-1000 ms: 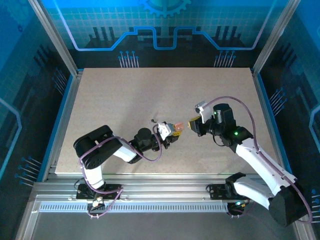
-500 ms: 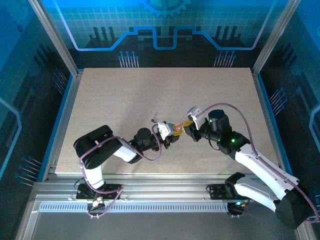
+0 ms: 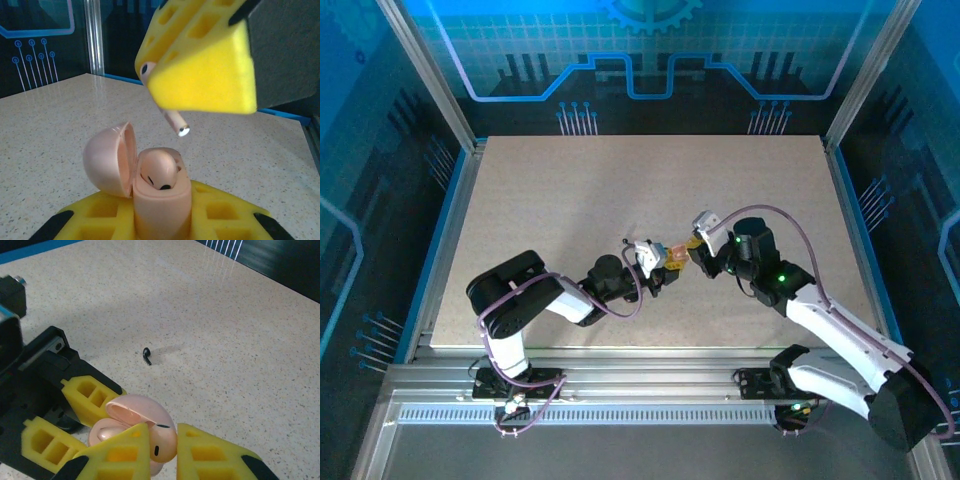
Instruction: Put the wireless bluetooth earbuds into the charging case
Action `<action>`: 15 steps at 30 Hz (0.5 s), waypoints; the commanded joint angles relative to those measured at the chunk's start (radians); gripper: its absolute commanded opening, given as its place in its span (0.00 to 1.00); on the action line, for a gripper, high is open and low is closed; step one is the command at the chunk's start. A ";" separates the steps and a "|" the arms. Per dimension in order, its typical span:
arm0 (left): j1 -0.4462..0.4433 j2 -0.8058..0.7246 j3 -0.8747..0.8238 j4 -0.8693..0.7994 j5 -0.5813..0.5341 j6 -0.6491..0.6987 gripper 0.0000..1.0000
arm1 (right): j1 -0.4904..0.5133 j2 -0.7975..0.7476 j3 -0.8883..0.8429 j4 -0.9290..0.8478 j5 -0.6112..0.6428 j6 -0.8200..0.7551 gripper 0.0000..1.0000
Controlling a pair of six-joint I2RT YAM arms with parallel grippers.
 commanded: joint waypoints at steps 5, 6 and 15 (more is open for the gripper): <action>0.002 -0.043 0.021 0.042 0.016 -0.064 0.22 | 0.015 0.032 0.013 0.019 0.013 -0.041 0.15; 0.002 -0.044 0.022 0.042 0.016 -0.069 0.22 | 0.014 0.036 0.013 0.020 0.012 -0.041 0.15; 0.004 -0.059 0.021 0.043 0.010 -0.088 0.23 | 0.020 0.044 0.018 0.021 -0.010 -0.047 0.15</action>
